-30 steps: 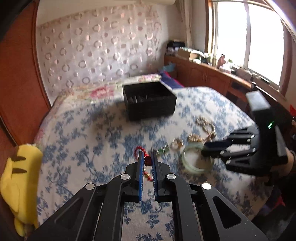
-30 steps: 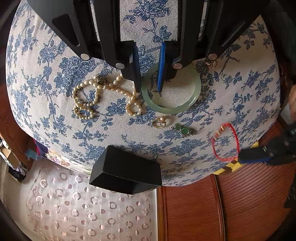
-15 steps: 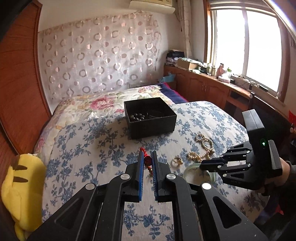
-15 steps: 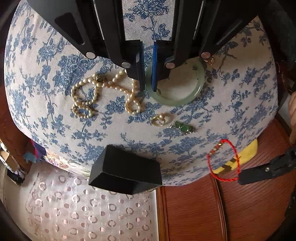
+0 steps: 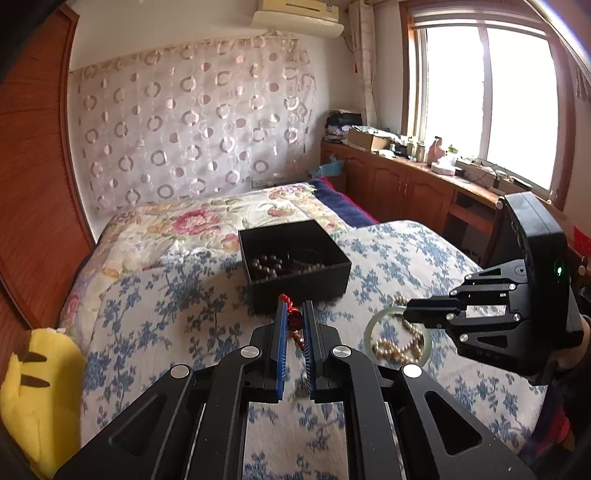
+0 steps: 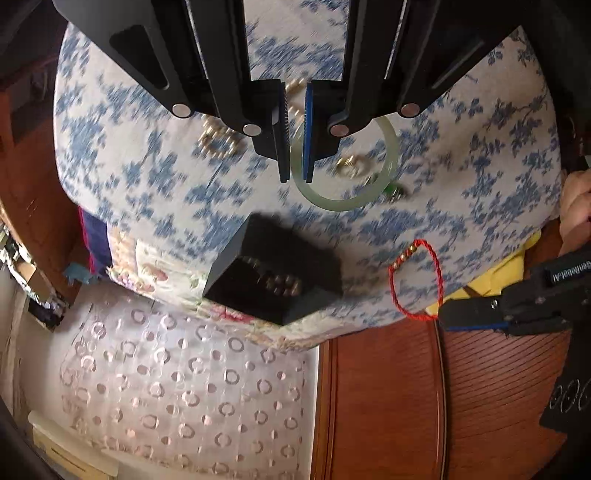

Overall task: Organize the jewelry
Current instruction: 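Grasp and lift the red string bracelet with the left tool while the right tool reaches toward the jade bangle, then carry the red bracelet and jade bangle into the black box and open both tools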

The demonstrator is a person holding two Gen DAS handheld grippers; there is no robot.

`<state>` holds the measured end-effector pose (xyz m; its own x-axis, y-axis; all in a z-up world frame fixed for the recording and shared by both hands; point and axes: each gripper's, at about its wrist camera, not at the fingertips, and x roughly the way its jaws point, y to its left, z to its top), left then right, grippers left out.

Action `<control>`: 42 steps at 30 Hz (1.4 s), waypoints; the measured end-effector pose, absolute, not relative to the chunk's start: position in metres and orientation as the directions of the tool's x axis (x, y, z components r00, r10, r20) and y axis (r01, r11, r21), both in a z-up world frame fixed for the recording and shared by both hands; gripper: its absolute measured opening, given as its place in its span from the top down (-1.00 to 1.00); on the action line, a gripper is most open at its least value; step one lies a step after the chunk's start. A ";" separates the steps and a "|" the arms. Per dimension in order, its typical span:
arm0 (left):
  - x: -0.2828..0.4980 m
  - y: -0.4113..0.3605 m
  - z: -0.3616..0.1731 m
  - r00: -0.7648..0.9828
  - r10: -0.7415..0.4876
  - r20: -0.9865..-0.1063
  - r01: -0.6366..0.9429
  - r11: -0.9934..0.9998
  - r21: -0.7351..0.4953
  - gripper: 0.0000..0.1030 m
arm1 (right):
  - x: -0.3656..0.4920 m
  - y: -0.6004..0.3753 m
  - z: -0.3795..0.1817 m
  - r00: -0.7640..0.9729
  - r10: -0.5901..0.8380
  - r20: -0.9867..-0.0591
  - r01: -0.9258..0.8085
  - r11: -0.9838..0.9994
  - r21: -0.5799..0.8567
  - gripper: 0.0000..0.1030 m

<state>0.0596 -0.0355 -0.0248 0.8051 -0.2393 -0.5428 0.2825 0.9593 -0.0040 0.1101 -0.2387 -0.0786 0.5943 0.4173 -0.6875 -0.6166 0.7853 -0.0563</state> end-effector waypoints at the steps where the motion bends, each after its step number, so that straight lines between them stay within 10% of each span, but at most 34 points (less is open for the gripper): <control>1: 0.064 -0.035 -0.024 0.806 -0.240 -0.541 0.282 0.959 -0.005 0.86 | 0.115 -0.239 -0.076 0.599 0.417 -0.684 -0.617 0.785 -0.062 0.85; 42: 0.197 -0.044 -0.014 0.793 -0.218 -0.569 0.274 0.962 0.014 0.86 | 0.259 -0.189 -0.076 0.565 0.483 -0.669 -0.661 0.750 -0.017 0.81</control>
<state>0.1970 -0.0437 -0.0145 0.7932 -0.2179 -0.5686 0.2739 0.9617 0.0135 0.2591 -0.1891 -0.0762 0.5654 0.4828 -0.6688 -0.6608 0.7503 -0.0170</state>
